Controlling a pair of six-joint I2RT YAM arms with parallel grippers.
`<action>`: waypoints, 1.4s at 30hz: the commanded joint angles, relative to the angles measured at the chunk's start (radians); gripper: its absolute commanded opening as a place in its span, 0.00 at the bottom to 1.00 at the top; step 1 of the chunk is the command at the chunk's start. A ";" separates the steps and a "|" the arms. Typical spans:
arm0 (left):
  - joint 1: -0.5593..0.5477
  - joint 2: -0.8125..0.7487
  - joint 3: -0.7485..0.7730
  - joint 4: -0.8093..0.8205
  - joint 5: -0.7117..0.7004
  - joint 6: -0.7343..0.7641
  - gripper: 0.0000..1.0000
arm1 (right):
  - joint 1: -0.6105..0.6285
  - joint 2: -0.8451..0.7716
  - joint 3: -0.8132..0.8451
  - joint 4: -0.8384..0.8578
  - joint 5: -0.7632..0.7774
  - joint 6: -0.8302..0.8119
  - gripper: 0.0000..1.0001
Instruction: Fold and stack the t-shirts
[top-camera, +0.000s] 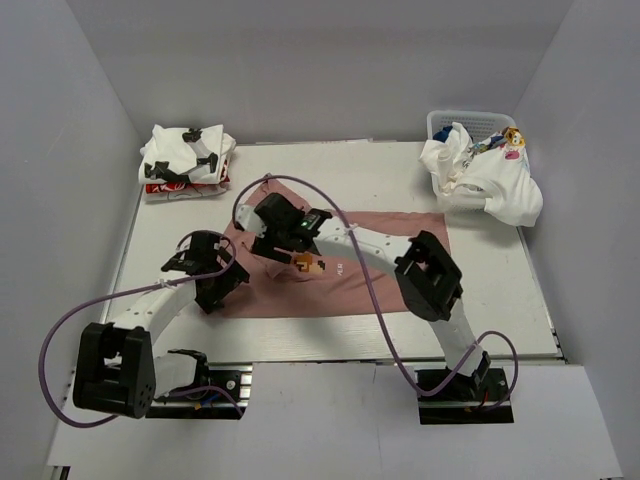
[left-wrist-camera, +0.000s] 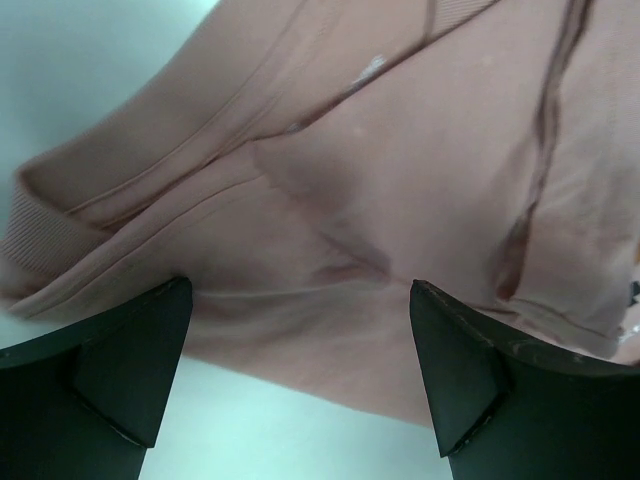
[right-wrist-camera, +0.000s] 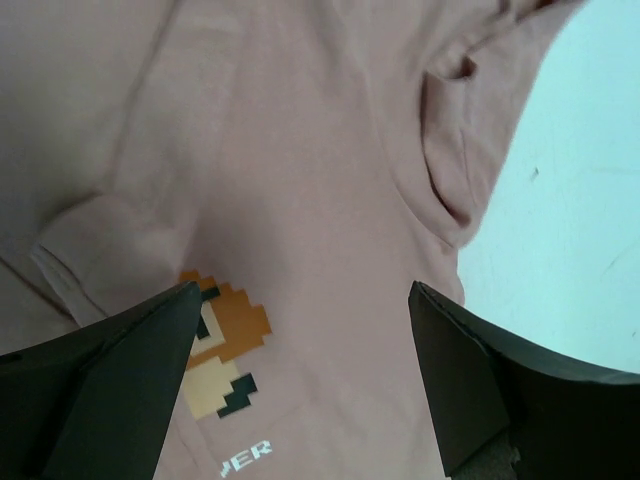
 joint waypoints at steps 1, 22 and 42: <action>-0.004 -0.051 -0.006 -0.125 -0.040 -0.039 1.00 | 0.030 0.038 0.138 -0.058 0.055 -0.099 0.90; 0.007 -0.085 0.017 -0.177 -0.047 -0.039 1.00 | 0.133 0.108 0.180 -0.351 0.011 -0.004 0.90; 0.007 -0.117 0.057 -0.218 -0.073 -0.011 1.00 | 0.114 0.334 0.510 -0.515 0.162 0.137 0.00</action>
